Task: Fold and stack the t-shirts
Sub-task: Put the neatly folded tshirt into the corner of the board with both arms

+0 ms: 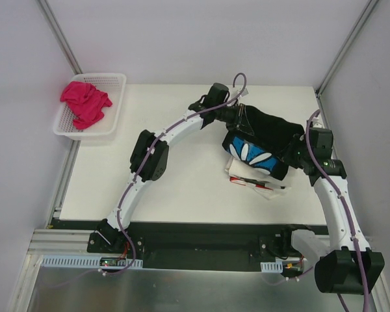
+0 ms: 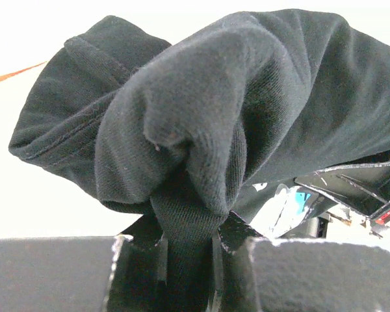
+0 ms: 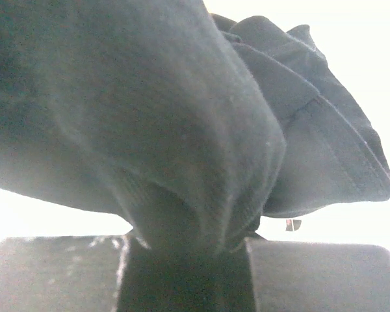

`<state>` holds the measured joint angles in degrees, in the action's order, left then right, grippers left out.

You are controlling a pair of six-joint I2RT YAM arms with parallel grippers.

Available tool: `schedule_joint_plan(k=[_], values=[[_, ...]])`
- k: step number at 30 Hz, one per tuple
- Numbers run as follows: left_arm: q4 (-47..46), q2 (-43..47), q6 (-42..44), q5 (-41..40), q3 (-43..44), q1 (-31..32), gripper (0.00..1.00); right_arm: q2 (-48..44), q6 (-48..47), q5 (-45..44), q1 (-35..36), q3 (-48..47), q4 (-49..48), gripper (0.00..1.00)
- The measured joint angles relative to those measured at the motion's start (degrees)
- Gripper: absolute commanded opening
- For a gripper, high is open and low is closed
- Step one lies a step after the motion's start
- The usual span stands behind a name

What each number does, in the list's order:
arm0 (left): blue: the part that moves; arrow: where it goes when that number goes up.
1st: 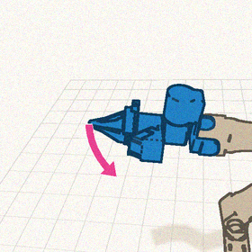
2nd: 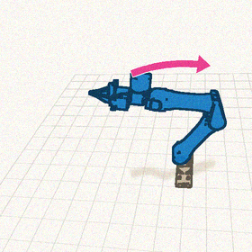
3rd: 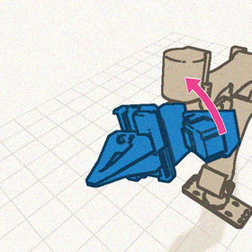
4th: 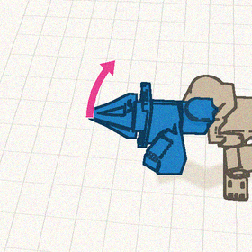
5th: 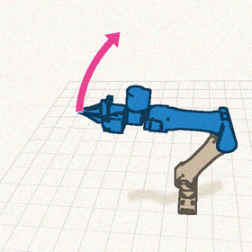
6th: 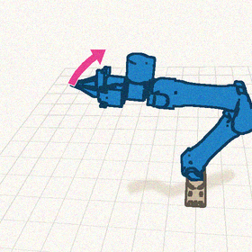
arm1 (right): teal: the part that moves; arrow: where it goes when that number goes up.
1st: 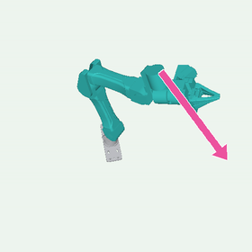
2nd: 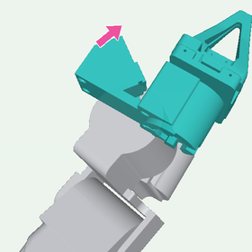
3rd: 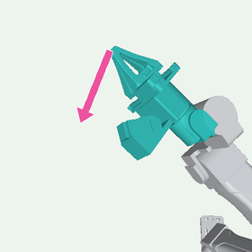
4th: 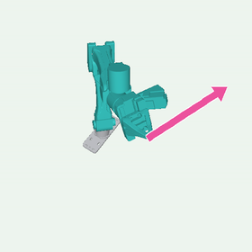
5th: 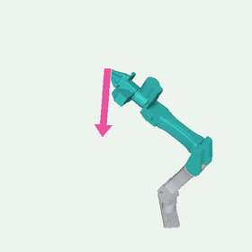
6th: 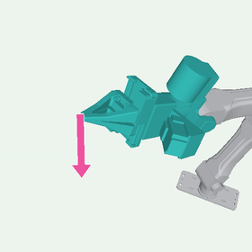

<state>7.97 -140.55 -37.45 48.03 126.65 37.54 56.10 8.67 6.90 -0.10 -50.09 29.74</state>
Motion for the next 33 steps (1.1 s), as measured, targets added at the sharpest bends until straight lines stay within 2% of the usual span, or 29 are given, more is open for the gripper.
schedule_joint_plan(k=[16, 24, 33], values=[[-1.75, -1.97, -2.27, 2.23, -0.22, 0.48, 0.00, 3.30, -1.46, 2.47, -3.91, 0.79, 1.95, 0.01], [-6.10, -3.41, -5.25, 2.73, -5.49, 0.46, 0.00, 12.24, -2.71, 2.45, -4.22, -3.96, 5.97, 0.01], [-8.17, -3.21, -6.36, 2.38, -7.02, 0.39, 0.00, 22.23, -1.90, 2.03, -6.38, -6.86, 5.84, 0.01]])
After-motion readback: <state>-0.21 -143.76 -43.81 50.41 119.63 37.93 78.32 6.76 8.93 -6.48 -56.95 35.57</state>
